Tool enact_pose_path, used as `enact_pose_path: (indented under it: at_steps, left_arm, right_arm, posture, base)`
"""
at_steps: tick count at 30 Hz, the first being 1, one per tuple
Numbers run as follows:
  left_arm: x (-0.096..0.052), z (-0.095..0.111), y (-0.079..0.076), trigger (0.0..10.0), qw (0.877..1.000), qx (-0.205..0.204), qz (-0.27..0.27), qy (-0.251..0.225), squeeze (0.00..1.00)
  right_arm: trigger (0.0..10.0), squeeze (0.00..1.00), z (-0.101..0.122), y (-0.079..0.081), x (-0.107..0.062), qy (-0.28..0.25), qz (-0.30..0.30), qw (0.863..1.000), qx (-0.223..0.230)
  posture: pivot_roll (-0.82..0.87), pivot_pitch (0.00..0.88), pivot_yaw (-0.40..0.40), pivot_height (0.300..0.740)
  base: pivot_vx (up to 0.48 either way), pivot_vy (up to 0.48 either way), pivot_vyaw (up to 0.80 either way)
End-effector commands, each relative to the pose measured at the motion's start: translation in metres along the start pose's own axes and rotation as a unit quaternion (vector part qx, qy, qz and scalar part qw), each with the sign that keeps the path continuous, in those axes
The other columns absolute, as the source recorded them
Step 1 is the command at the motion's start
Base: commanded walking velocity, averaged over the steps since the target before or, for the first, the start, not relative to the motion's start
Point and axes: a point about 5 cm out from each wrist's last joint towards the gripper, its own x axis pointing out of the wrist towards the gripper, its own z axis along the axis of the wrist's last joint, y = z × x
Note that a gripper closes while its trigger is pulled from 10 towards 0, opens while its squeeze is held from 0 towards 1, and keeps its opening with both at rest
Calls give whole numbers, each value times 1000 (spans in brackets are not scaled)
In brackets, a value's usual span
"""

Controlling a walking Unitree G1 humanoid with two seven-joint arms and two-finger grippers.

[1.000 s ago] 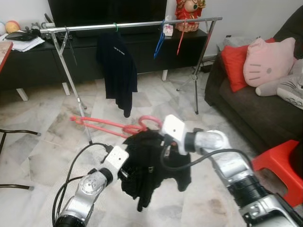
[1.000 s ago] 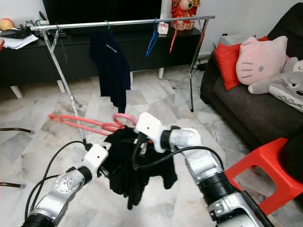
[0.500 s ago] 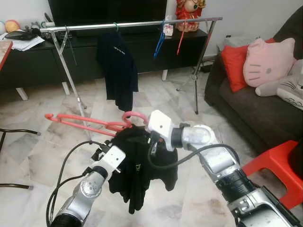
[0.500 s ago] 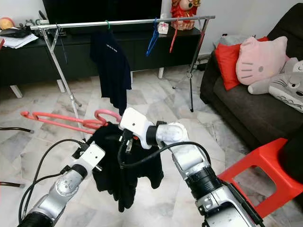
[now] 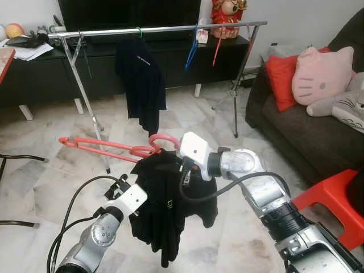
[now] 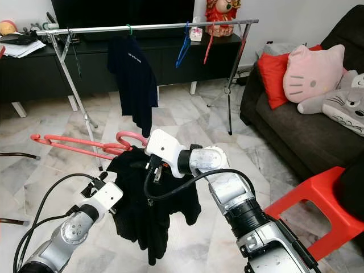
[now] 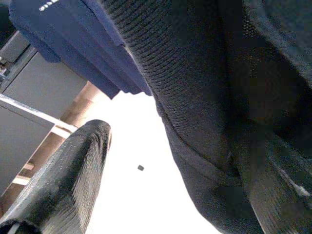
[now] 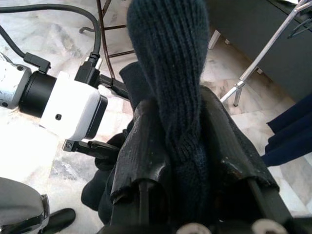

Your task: Hang hanger

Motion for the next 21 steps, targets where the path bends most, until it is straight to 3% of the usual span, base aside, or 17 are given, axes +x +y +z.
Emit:
enact_pose_path:
  at_steps: [1,13,21]
  left_arm:
    - [2,1,-1,10000,1000,6,-2,-4,0]
    - [2,6,-19,10000,999,17,-11,-28,0]
    - [9,-3,-15,10000,998,42,32,18,0]
  right_arm:
    - [0,0,11,-8,-2,-11,-11,1000,-19]
    - [0,0,25,-11,12,-37,-31,999,-7]
    - [0,0,40,-5,20,-58,-22,998,-9]
  posture:
    - [-75,0,-95,740]
    - [-78,0,-96,740]
    - [-82,0,-99,740]
  base:
    - [0,0,0]
    - [0,0,0]
    - [0,0,0]
